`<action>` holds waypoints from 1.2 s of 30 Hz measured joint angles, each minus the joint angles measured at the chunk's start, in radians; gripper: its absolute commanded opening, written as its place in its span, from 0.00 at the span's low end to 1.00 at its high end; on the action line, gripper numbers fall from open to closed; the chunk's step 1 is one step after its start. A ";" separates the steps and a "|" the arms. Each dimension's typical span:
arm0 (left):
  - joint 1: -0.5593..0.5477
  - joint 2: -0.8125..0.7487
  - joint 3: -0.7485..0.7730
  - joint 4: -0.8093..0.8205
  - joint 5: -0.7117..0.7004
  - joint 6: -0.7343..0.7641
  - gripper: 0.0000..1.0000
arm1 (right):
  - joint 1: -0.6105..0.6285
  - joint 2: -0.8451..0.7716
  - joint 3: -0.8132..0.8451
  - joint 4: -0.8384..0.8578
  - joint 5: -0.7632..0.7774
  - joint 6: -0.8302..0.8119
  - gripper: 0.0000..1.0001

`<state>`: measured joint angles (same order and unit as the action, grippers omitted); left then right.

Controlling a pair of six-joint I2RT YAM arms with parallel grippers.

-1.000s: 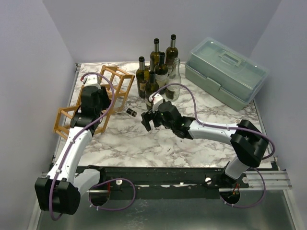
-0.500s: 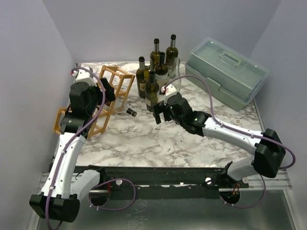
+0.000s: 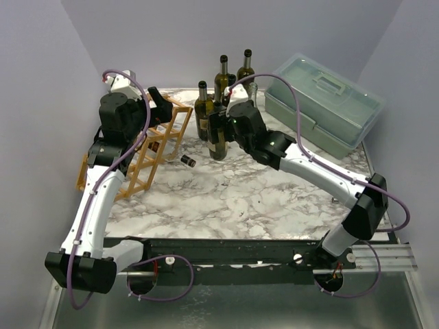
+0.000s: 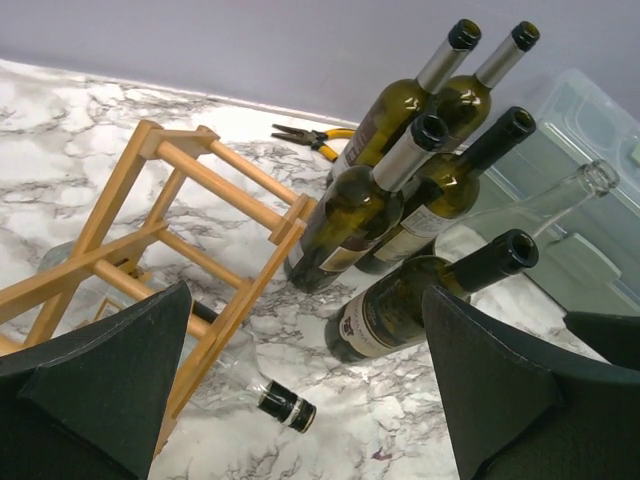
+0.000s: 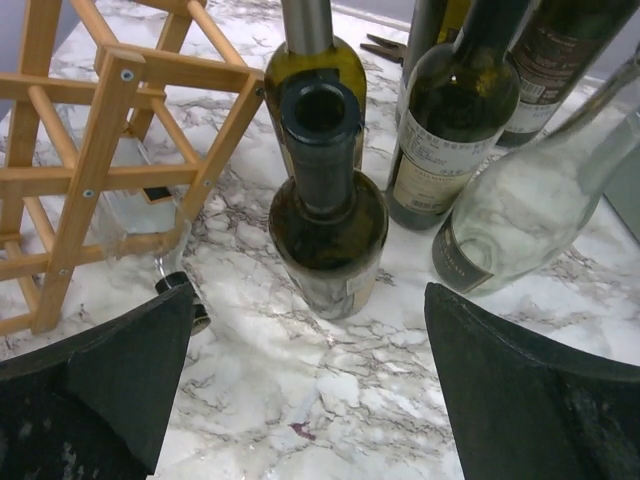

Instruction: Put the wine bottle on the wine rack

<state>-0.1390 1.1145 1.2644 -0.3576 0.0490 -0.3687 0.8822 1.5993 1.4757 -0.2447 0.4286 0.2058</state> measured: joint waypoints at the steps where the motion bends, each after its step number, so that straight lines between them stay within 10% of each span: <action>1: 0.000 0.006 0.000 0.006 0.013 0.000 0.99 | -0.004 0.012 0.022 -0.014 0.001 0.000 1.00; 23: -0.108 -0.037 -0.148 0.159 0.264 0.100 0.93 | -0.129 0.349 0.425 -0.184 -0.091 0.117 0.64; 36: -0.181 -0.047 -0.148 0.161 0.268 0.121 0.95 | -0.133 0.343 0.369 -0.141 -0.082 0.136 0.05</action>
<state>-0.3202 1.0679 1.1160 -0.1963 0.3172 -0.2474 0.7494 1.9419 1.8442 -0.3859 0.3470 0.3416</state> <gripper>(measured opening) 0.938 0.361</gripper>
